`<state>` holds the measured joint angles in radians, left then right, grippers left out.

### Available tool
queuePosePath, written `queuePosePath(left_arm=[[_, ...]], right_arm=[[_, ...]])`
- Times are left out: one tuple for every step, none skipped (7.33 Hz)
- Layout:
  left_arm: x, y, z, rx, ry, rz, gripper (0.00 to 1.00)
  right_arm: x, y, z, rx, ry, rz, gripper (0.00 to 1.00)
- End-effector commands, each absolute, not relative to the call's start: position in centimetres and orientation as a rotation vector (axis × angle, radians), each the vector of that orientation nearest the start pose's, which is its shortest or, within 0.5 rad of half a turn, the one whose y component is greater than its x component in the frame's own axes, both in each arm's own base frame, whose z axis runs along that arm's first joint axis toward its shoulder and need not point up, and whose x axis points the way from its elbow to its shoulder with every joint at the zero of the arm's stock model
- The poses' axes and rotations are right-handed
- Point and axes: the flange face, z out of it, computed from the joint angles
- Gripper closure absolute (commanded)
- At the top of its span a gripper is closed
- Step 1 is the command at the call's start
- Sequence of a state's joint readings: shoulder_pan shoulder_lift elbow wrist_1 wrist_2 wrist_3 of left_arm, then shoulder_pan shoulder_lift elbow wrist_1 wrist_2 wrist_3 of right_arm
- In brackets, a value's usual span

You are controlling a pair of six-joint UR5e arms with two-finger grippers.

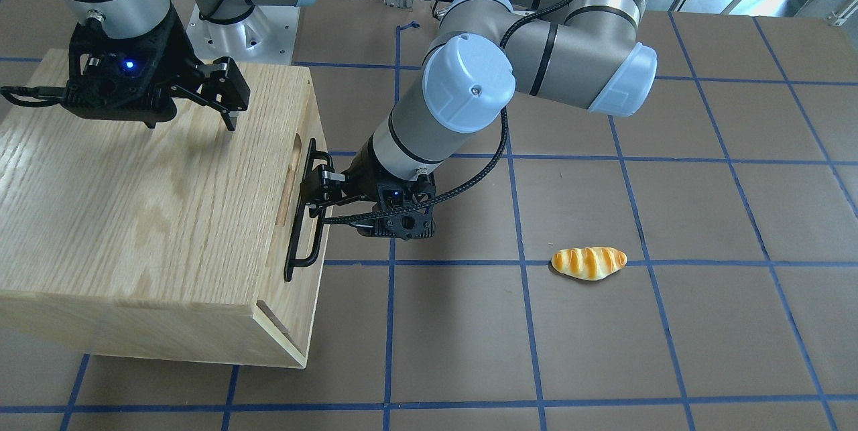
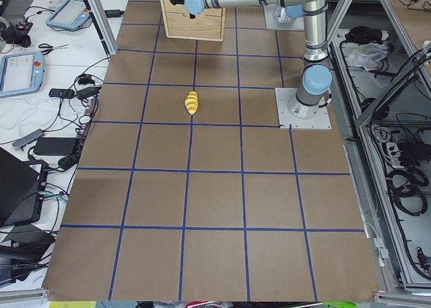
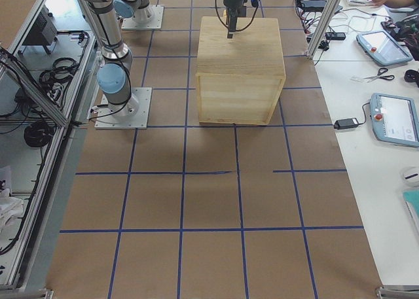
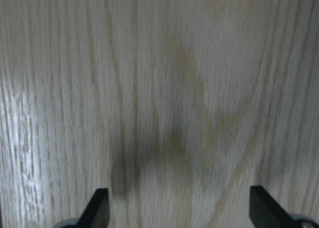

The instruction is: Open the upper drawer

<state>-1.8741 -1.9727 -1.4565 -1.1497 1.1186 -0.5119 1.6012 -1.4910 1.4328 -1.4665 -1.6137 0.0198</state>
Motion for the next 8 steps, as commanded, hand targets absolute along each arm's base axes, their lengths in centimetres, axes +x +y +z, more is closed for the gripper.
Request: queuePosePath(left_arm=[[-36.5,-57.0,36.0,-0.319,3.585,0.123,0.0],[-36.8,-56.8,36.0,-0.303,3.582,0.121,0.0],[-36.9,-56.7,36.2,-0.282,3.586,0.113,0.0],[-36.6,-56.7,35.8,-0.259,3.547,0.086,0.0],[-36.3,-56.8,35.5,-0.193,3.52,0.055,0.0],[-36.1,-56.3,35.7,-0.189,3.518,0.053,0.0],[-36.0,-55.9,36.6,-0.188,3.52,0.046,0.0],[-35.9,-55.8,36.6,-0.149,3.516,0.039,0.0]], right_arm=[[14.5,-51.6,50.4,-0.021,3.185,0.074,0.0],[14.5,-51.6,50.5,-0.021,3.185,0.072,0.0],[14.5,-51.6,50.5,-0.019,3.185,0.072,0.0],[14.4,-51.6,50.5,-0.016,3.185,0.072,0.0],[14.5,-51.6,50.5,-0.019,3.185,0.072,0.0],[14.5,-51.6,50.5,-0.021,3.185,0.072,0.0],[14.5,-51.6,50.5,-0.021,3.185,0.072,0.0],[14.5,-51.6,50.5,-0.019,3.185,0.072,0.0]])
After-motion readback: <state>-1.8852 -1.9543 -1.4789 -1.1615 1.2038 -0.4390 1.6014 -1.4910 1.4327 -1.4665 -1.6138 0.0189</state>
